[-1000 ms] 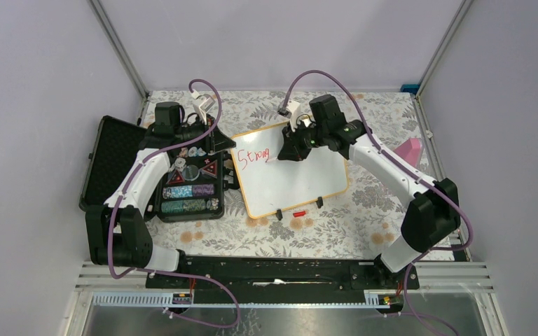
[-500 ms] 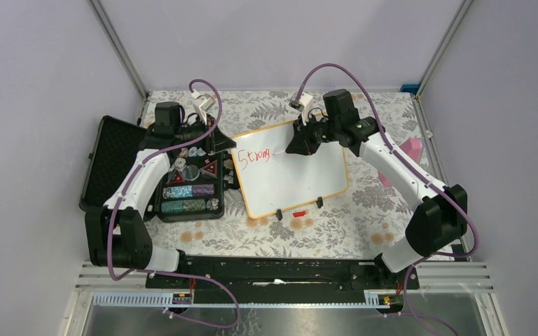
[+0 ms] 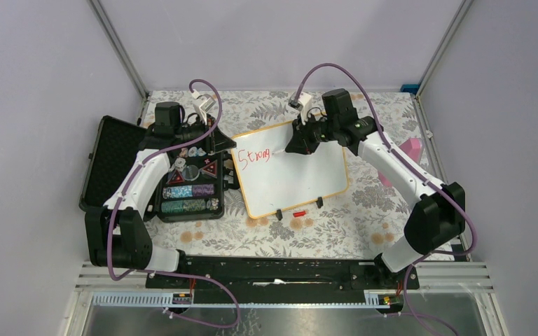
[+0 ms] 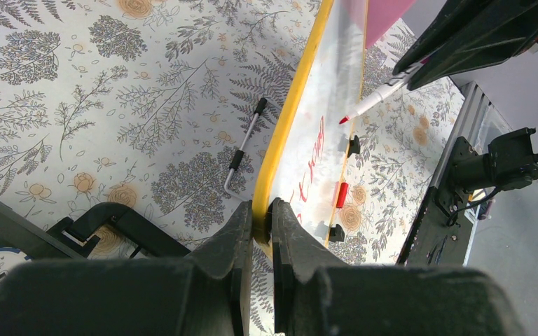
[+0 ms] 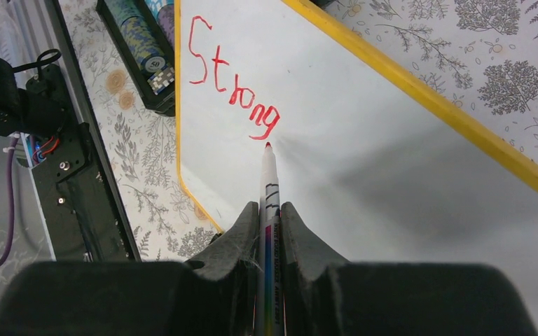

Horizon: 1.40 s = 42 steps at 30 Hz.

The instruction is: Write a sentence on the whiteboard

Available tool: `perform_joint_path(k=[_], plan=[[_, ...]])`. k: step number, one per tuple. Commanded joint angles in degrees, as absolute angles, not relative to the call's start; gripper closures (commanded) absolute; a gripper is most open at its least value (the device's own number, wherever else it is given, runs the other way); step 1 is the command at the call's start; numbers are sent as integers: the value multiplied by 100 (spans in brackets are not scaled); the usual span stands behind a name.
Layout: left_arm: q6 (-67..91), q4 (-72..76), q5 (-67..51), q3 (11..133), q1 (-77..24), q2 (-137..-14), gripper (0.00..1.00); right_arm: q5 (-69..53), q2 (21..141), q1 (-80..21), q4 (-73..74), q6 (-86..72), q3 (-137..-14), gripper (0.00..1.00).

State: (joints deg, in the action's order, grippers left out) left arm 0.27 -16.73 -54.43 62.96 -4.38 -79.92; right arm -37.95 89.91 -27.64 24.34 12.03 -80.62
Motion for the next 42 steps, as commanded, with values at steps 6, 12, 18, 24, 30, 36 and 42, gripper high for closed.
perform_joint_path(k=[6,12,18,24,30,36,42], plan=[[-241,-1786,-5357,6213,-571,-7937,100,-3683,9142,-2843,2161,1200,-8384,100],[-246,-1786,-5352,6222,-571,-7945,100,-3615,9192,-2856,2139,1200,-8401,100],[-245,-1791,-5344,6229,-571,-7962,100,-3536,9229,-2856,2141,1228,-8411,100],[-244,-1785,-5350,6225,-571,-7967,100,-3436,9246,-2855,2145,1255,-8396,100],[-254,-1784,-5336,6214,-571,-7961,100,-3263,9191,-2841,2182,1330,-8363,100],[-243,-1784,-5337,6218,-571,-7963,100,-3191,9114,-2790,2207,1371,-8300,100],[-241,-1789,-5341,6229,-571,-7978,100,-3189,9076,-2718,2250,1404,-8299,100]])
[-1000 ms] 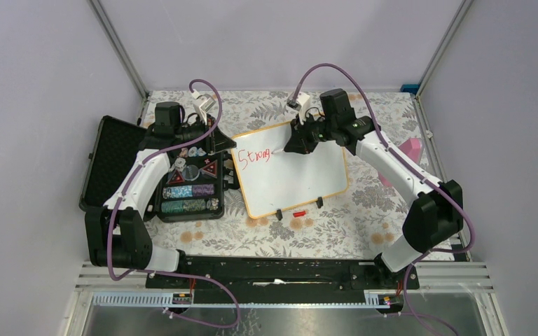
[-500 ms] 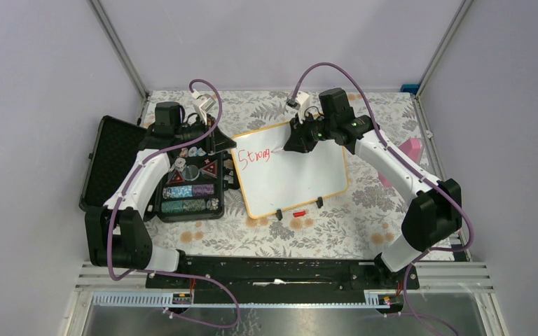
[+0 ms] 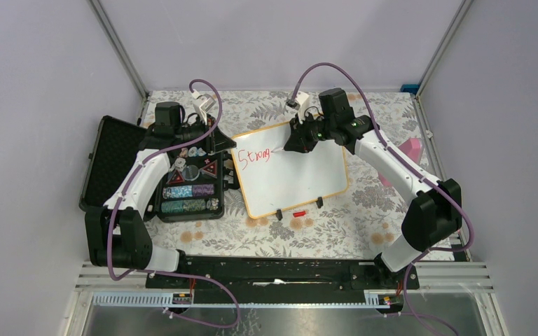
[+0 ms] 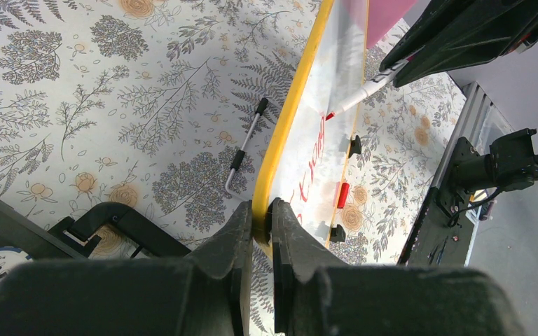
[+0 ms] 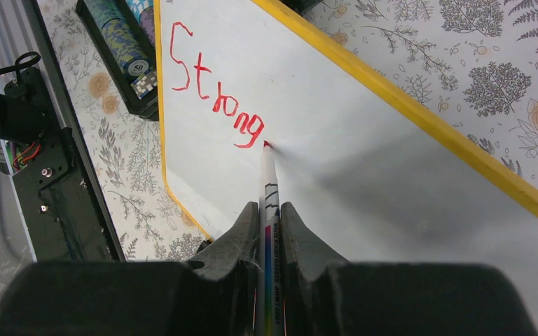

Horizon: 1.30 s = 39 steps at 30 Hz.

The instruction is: Write a sentence on the whiteboard

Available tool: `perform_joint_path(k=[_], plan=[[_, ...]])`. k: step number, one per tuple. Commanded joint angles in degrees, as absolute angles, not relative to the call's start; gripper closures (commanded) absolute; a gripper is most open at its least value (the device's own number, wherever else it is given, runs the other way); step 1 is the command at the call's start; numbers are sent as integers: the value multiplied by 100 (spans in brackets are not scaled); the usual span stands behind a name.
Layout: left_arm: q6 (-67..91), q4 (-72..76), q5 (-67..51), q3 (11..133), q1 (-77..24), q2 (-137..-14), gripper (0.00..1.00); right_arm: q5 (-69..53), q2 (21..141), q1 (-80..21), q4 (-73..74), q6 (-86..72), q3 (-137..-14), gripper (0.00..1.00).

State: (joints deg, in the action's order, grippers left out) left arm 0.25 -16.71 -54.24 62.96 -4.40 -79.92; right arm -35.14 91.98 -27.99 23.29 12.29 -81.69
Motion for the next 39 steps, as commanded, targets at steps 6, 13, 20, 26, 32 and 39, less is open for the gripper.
perform_joint_path(k=[6,13,20,26,32,39], plan=[[-242,-1784,-5326,6215,-571,-7956,100,-3196,9054,-2640,2252,1413,-8272,100],[-234,-1789,-5327,6223,-571,-7963,100,-3196,9017,-2584,2304,1441,-8279,100],[-236,-1786,-5335,6220,-571,-7963,100,-3171,9034,-2549,2320,1442,-8337,100],[-240,-1787,-5335,6223,-571,-7954,100,-3219,9121,-2549,2317,1407,-8460,100],[-243,-1791,-5335,6206,-571,-7937,100,-3260,9193,-2549,2309,1369,-8574,100],[-255,-1786,-5334,6205,-571,-7937,100,-3384,9314,-2570,2319,1297,-8683,100]])
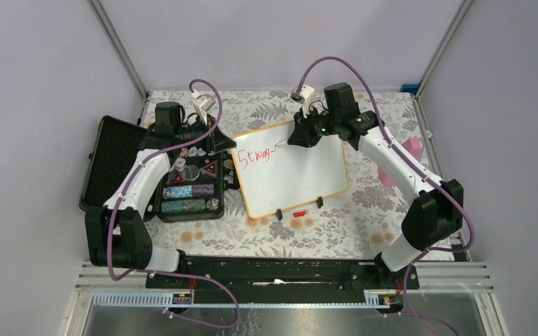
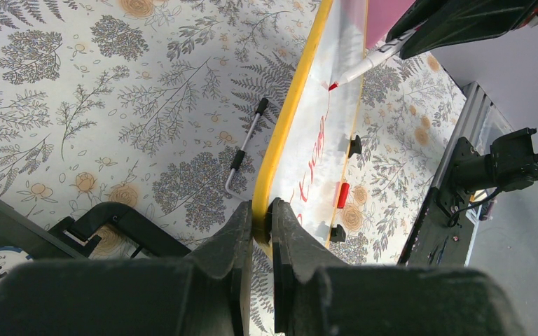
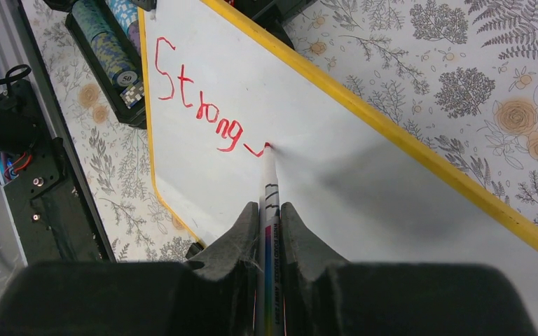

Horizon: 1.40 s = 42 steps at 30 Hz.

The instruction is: Write a sentence on the whiteboard

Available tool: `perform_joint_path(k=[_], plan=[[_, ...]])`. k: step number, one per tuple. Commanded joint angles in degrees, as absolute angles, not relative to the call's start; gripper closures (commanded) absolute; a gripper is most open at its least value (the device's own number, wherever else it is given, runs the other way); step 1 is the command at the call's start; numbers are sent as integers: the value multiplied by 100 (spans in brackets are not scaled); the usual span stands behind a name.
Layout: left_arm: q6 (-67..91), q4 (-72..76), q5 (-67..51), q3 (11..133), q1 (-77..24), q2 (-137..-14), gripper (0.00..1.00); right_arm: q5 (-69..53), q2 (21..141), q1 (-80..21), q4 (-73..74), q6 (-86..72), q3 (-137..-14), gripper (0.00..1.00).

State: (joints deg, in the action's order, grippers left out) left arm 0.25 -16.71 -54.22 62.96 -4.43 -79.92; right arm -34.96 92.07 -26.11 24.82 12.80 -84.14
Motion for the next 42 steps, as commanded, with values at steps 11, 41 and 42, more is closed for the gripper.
perform_joint_path(k=[11,41,42], plan=[[-268,-1792,-5328,6194,-571,-7932,100,-3380,9396,-2756,2305,1300,-8663,100],[-272,-1793,-5300,6185,-570,-7939,100,-3214,9109,-2895,2317,1423,-8040,100],[-268,-1789,-5304,6187,-569,-7937,100,-3192,9085,-2886,2314,1431,-8022,100]])
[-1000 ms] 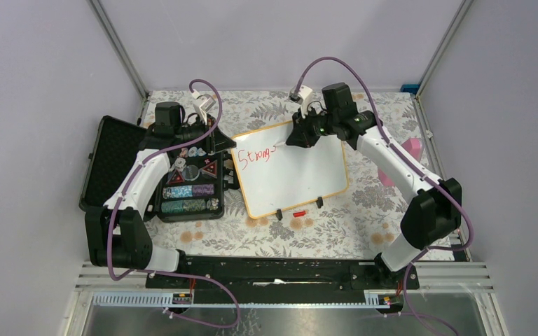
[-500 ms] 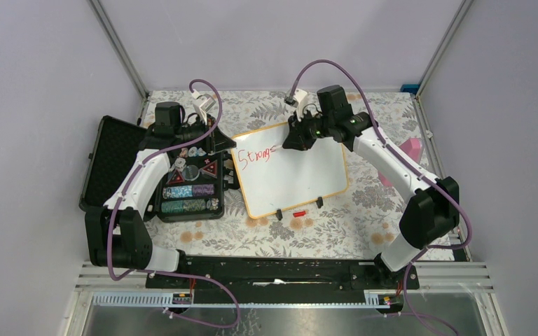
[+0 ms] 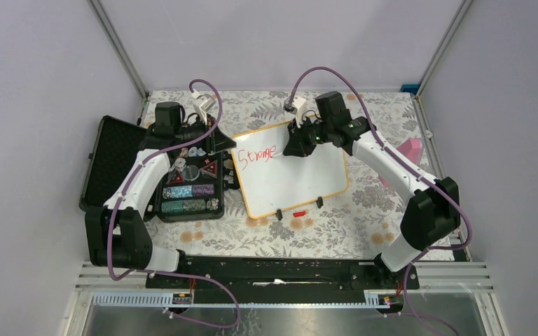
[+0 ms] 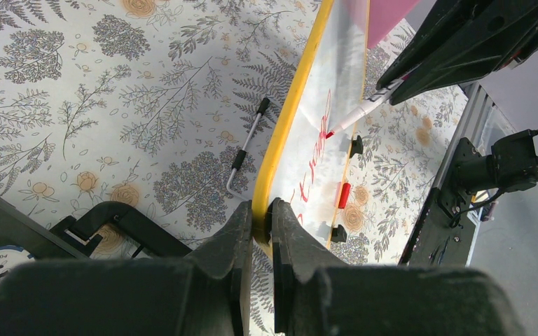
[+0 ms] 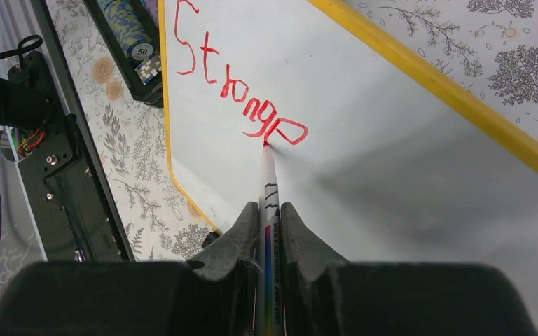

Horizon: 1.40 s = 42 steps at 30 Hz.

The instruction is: Write a sentence on the whiteboard

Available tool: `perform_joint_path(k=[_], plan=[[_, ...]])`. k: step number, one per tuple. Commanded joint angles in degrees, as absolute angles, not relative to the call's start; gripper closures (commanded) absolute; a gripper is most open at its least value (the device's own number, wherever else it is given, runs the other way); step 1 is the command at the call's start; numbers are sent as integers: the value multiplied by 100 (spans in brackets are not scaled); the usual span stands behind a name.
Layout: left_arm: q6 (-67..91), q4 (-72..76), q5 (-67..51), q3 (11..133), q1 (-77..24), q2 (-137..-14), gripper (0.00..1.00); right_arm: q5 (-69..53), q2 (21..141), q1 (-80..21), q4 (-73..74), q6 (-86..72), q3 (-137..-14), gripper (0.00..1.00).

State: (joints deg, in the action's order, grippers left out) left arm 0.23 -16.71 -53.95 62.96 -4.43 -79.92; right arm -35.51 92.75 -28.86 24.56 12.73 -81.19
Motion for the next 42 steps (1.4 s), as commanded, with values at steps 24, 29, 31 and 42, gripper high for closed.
perform_joint_path(k=[24,29,31,42], plan=[[-215,-1772,-5355,6223,-580,-7963,100,-3751,8789,-2569,2694,1499,-8382,100],[-218,-1763,-5352,6212,-580,-7946,100,-3712,8807,-2492,2678,1503,-8451,100],[-220,-1767,-5348,6201,-580,-7937,100,-3722,8832,-2488,2667,1488,-8482,100],[-219,-1767,-5344,6214,-580,-7919,100,-3725,8978,-2490,2489,1364,-8529,100]])
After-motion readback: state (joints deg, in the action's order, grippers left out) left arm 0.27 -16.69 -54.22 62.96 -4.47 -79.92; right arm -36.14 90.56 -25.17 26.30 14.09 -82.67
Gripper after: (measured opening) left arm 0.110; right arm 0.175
